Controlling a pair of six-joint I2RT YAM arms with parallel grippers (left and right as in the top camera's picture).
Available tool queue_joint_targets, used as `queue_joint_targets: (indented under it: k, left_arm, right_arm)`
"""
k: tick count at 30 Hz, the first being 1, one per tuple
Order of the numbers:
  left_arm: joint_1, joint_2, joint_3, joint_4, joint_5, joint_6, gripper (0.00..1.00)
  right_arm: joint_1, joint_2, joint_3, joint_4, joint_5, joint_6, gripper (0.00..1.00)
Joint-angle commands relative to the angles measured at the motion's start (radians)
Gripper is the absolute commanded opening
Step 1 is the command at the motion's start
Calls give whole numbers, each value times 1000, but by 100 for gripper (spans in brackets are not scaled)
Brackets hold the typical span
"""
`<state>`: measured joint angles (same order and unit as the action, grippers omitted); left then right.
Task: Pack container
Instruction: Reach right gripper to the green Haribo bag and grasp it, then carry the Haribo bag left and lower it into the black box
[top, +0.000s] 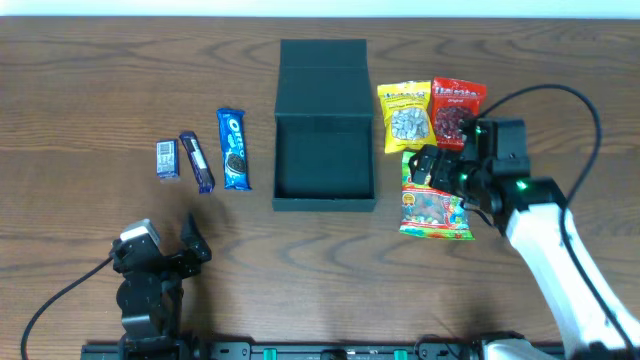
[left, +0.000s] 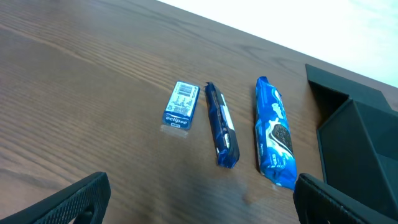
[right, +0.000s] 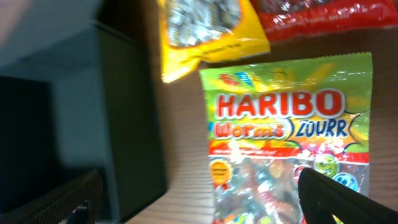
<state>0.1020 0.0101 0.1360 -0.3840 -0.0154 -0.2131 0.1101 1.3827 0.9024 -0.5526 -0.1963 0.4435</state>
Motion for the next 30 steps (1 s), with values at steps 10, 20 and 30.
queue_joint_targets:
  k: [10, 20, 30]
  left_arm:
    - [2, -6, -22, -3, -14, 0, 95]
    - [2, -6, -22, -3, -14, 0, 95]
    - [2, -6, -22, -3, -14, 0, 95]
  right_arm:
    - [82, 276, 16, 29, 204, -22, 80]
    - [127, 394, 16, 28, 274, 39, 49]
    - [127, 404, 26, -62, 192, 39, 1]
